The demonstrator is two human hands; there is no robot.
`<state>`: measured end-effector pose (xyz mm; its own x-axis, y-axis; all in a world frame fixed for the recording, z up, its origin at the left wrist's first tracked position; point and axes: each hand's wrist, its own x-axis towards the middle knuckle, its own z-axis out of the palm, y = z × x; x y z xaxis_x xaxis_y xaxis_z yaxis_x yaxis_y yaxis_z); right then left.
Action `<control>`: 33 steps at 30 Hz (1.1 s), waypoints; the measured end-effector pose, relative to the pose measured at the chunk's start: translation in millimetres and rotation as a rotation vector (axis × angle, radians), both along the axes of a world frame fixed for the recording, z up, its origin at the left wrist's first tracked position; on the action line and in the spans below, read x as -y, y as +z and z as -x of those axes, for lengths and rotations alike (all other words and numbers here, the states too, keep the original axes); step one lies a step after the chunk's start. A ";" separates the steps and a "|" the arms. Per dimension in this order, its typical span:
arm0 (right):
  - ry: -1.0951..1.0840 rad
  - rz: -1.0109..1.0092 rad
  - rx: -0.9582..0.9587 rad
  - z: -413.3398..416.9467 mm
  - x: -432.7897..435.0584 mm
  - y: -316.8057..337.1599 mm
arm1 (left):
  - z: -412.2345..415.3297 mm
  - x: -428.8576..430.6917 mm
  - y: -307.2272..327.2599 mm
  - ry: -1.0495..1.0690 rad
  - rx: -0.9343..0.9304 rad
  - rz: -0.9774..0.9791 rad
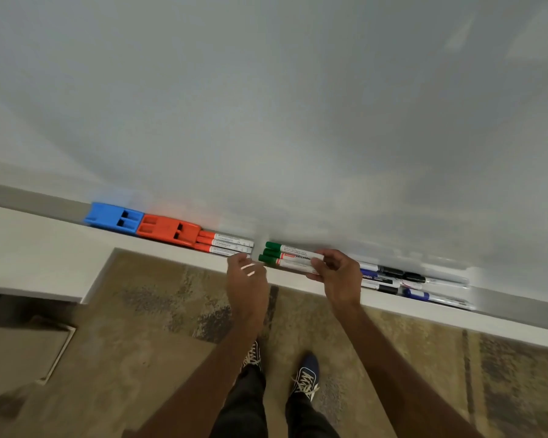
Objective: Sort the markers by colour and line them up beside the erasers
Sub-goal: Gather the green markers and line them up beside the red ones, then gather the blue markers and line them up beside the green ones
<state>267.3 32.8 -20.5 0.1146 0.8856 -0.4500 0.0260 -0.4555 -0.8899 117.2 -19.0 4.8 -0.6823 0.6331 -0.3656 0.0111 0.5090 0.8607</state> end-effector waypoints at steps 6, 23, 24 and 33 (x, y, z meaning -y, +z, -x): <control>0.031 0.020 0.102 14.3 -7.2 -10.0 | 7.6 7.6 -37.6 -0.987 -0.652 -0.022; 0.097 0.235 0.368 52.8 -17.8 -3.2 | 17.8 -1.4 -77.1 -1.199 -0.974 0.174; 0.102 0.251 0.352 53.0 -18.1 -2.5 | 17.2 -1.6 -76.8 -1.201 -0.973 0.186; 0.117 0.292 0.301 52.2 -21.6 1.1 | 19.0 -3.8 -82.3 -1.211 -1.010 0.205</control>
